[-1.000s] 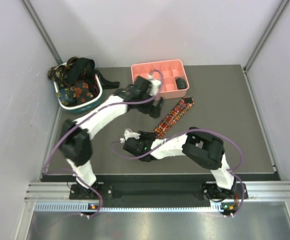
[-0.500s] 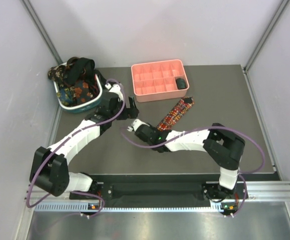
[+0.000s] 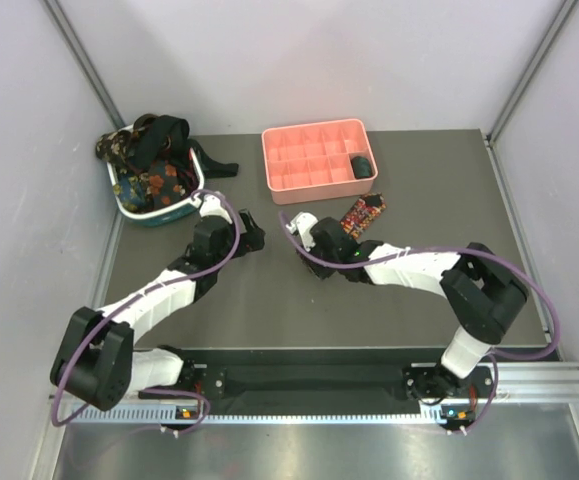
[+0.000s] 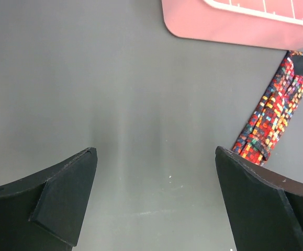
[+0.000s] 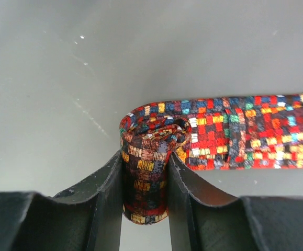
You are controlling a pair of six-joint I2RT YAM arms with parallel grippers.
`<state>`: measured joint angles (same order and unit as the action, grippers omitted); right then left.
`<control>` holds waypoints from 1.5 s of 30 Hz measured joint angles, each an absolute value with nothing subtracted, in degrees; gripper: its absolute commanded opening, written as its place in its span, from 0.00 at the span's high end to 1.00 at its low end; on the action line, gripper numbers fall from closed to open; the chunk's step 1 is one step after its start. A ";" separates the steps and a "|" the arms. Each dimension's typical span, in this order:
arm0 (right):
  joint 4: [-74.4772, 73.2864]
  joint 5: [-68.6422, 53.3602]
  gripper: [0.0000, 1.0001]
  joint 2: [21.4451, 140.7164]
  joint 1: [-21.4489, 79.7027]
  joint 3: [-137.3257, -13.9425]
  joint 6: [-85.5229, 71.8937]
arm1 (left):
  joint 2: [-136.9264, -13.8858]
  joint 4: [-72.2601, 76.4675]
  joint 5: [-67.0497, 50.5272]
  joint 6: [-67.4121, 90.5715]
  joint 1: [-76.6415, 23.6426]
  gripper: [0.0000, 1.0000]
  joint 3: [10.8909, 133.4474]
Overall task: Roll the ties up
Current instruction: Roll the tie
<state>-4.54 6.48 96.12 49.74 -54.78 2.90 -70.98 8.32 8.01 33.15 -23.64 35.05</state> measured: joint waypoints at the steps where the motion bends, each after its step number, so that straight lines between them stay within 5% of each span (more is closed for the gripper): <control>1: -4.29 4.62 0.71 95.96 48.84 -54.63 2.66 | -71.02 9.54 8.01 33.32 -23.64 0.01 34.20; 17: -2.42 -27.16 0.74 98.80 36.42 -55.00 -2.24 | -75.64 25.04 -8.78 21.96 -27.73 0.01 28.80; 45: -13.54 -49.36 0.74 115.66 32.29 -72.93 -3.57 | -77.54 37.28 -7.88 6.26 -38.28 0.01 20.45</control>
